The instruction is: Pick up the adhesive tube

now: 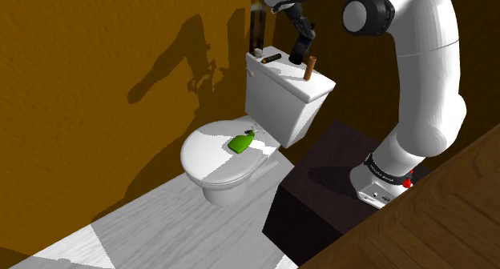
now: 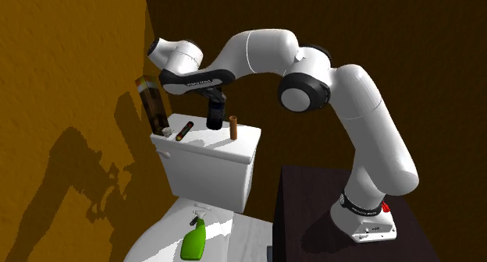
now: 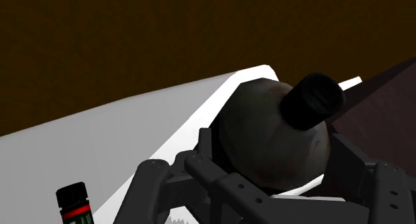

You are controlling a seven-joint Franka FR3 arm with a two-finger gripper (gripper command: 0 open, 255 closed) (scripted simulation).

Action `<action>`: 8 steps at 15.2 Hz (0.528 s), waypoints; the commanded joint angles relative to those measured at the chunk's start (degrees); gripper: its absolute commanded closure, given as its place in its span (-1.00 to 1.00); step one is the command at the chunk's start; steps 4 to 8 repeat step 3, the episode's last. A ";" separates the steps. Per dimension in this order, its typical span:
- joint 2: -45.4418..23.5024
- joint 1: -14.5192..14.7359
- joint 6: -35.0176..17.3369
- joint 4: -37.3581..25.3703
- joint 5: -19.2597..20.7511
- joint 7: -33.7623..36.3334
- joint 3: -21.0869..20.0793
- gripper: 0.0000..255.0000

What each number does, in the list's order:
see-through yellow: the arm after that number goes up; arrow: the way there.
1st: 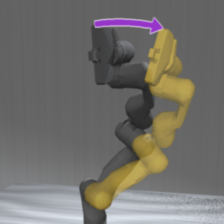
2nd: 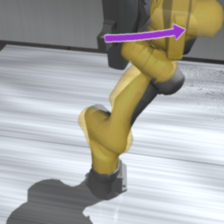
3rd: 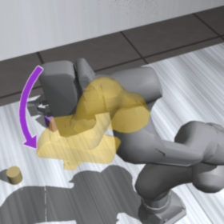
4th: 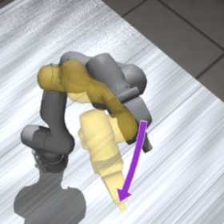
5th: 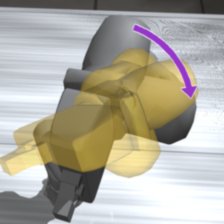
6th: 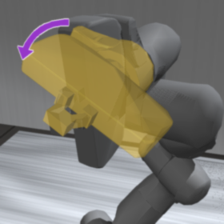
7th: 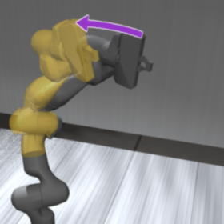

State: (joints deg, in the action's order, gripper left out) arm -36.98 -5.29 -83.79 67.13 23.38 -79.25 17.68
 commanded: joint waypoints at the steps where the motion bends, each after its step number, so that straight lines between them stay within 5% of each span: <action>1: -0.04 -0.11 1.31 -1.61 0.06 -0.80 0.14 1.00; 8: -0.04 -0.11 1.41 -1.72 0.06 -0.85 0.15 1.00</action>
